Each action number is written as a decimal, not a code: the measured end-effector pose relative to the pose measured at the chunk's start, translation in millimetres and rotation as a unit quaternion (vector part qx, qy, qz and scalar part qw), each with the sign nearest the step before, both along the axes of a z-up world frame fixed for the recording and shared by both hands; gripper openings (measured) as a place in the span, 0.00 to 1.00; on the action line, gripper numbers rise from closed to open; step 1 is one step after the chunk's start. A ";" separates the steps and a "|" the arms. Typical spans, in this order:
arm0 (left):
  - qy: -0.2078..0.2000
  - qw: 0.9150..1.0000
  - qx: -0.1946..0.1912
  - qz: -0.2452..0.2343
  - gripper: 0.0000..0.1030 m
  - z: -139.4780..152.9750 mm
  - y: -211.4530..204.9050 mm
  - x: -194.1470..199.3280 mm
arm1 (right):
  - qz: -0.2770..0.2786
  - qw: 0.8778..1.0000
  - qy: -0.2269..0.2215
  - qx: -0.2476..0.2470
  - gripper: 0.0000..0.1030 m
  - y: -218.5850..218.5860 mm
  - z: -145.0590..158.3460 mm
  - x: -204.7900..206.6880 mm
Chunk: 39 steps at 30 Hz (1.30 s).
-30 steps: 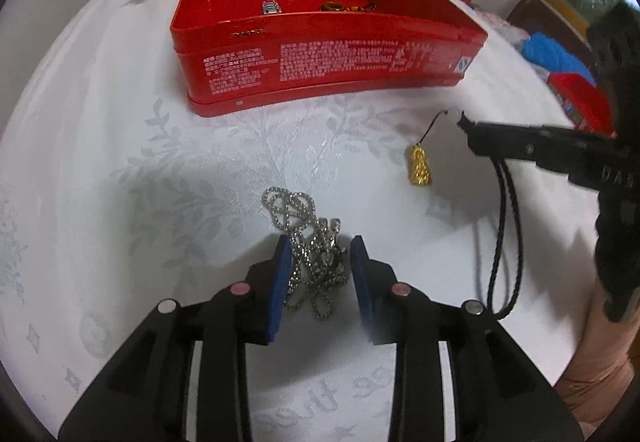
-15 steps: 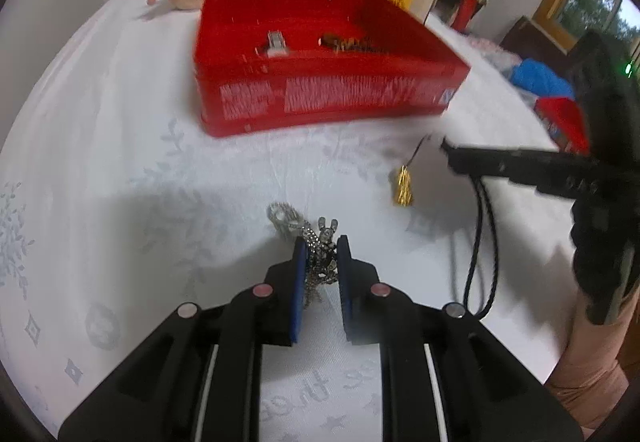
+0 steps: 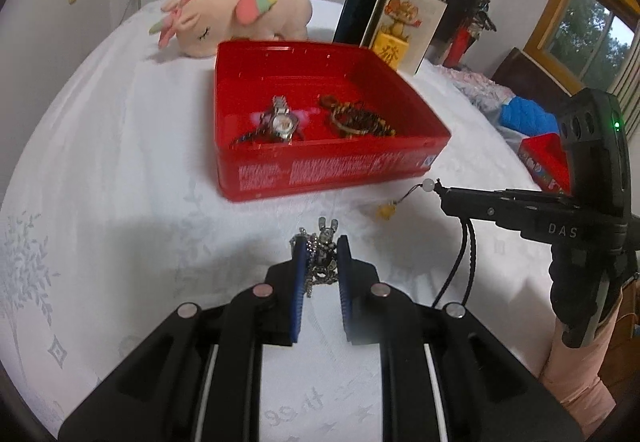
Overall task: Organize jewelry
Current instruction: 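Carry the chain and black cord into the red tin and open both grippers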
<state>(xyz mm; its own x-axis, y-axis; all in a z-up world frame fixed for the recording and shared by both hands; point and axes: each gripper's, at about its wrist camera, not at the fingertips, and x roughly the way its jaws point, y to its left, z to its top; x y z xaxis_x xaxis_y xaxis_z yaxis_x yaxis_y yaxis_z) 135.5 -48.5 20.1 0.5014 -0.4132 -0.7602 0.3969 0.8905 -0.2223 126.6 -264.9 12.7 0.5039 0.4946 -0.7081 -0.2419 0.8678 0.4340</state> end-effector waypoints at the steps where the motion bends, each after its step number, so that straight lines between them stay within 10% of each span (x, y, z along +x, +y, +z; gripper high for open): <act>1: -0.004 1.000 -0.002 -0.001 0.13 3.6 -1.7 1.0 | -0.002 1.000 -0.004 0.001 0.09 -0.2 3.7 0.4; 27: -0.057 0.998 -0.009 0.025 0.13 80.4 -28.8 93.4 | -0.051 0.996 -0.073 -0.024 0.09 -14.2 105.6 82.1; 39: -0.022 0.999 0.002 0.043 0.13 50.7 -39.4 165.4 | -0.072 0.996 -0.029 -0.037 0.09 -17.9 68.5 155.9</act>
<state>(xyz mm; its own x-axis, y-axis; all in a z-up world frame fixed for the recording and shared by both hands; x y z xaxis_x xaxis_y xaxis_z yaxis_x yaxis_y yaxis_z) 300.8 -87.9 70.8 0.5684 -0.3642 -0.7377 0.3278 0.9227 -0.2029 282.5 -282.8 81.2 0.6073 0.3619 -0.7073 -0.1363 0.9245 0.3560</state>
